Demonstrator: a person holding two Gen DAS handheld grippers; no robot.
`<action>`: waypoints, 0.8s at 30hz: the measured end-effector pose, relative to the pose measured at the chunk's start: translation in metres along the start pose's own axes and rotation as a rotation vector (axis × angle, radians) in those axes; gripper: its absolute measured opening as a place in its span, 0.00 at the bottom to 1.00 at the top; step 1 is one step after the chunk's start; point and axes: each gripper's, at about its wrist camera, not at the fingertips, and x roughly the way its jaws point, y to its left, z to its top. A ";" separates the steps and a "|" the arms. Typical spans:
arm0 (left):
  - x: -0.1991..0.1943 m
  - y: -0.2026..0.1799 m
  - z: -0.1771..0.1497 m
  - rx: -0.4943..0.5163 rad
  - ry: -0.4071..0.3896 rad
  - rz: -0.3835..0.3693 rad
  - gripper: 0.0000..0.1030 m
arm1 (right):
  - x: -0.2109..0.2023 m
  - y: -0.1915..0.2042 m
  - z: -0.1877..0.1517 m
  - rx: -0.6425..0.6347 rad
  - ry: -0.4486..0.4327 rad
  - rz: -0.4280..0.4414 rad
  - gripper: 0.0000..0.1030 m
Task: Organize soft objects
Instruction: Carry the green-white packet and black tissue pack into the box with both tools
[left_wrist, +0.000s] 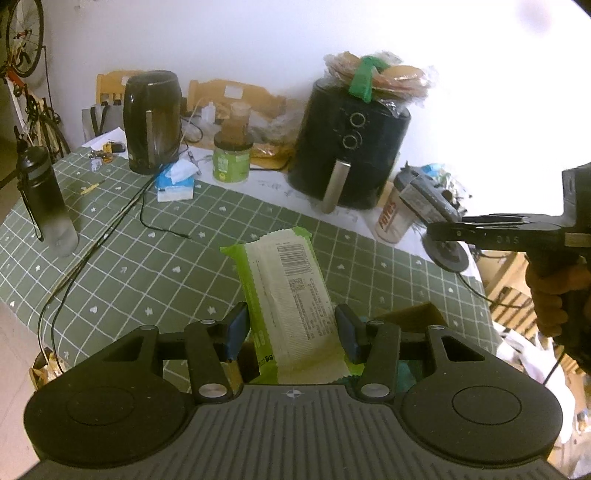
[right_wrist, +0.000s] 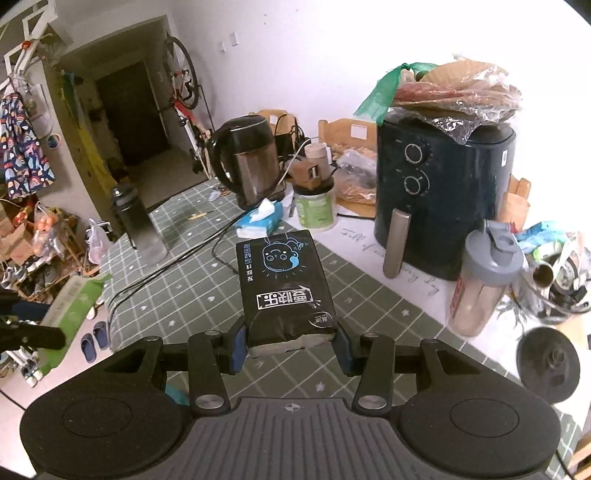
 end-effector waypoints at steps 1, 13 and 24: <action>-0.001 -0.001 -0.002 0.003 0.006 -0.003 0.48 | -0.004 0.002 -0.003 0.002 0.001 0.002 0.48; -0.009 -0.012 -0.026 0.036 0.095 -0.051 0.48 | -0.030 0.019 -0.045 0.047 0.033 0.019 0.48; 0.004 -0.023 -0.045 0.038 0.210 -0.058 0.48 | -0.036 0.027 -0.074 0.099 0.078 0.033 0.48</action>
